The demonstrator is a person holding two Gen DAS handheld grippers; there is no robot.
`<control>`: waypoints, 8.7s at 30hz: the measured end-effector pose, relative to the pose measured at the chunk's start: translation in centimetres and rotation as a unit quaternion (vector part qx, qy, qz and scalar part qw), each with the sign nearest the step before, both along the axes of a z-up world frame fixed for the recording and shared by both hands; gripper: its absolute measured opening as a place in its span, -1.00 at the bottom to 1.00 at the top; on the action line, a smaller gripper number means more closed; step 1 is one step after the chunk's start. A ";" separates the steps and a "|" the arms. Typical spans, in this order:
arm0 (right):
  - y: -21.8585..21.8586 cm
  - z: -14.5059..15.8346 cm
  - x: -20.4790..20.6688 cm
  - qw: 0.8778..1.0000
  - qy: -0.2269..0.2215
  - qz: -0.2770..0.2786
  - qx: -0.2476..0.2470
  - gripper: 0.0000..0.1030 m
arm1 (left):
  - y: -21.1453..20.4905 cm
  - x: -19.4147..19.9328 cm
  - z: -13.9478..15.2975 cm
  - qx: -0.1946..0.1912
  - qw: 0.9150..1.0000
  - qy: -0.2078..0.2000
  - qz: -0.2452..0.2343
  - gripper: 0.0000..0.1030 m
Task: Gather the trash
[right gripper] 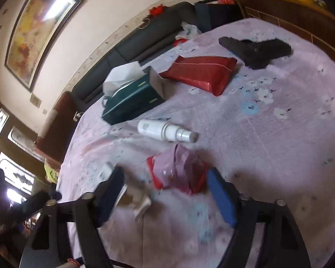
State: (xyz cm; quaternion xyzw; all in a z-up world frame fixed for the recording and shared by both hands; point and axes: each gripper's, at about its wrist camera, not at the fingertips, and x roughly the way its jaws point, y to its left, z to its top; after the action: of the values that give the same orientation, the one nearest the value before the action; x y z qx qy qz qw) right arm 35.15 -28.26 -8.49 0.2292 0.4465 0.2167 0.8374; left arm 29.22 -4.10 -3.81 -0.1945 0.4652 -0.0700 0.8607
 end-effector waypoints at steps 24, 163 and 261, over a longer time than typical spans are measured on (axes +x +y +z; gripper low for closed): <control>-5.5 4.2 -13.9 0.996 -0.062 -0.067 0.005 -0.39 | -3.8 3.8 -4.6 0.071 0.994 0.073 0.025 -0.15; -38.8 10.9 -65.1 0.856 -0.111 -0.502 -0.048 -0.08 | -52.2 -38.2 2.7 -0.011 0.825 -0.104 -0.555 0.07; -23.0 19.5 -70.8 0.831 -0.101 -0.497 -0.228 0.99 | -31.5 -45.9 12.4 0.088 0.877 -0.241 -0.406 0.84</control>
State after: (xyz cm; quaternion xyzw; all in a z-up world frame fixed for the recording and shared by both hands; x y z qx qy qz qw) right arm -35.62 -51.25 10.99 0.1998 0.2216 -0.3151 0.9009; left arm -16.69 -35.58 8.63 0.1108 0.2856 -0.4166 0.8559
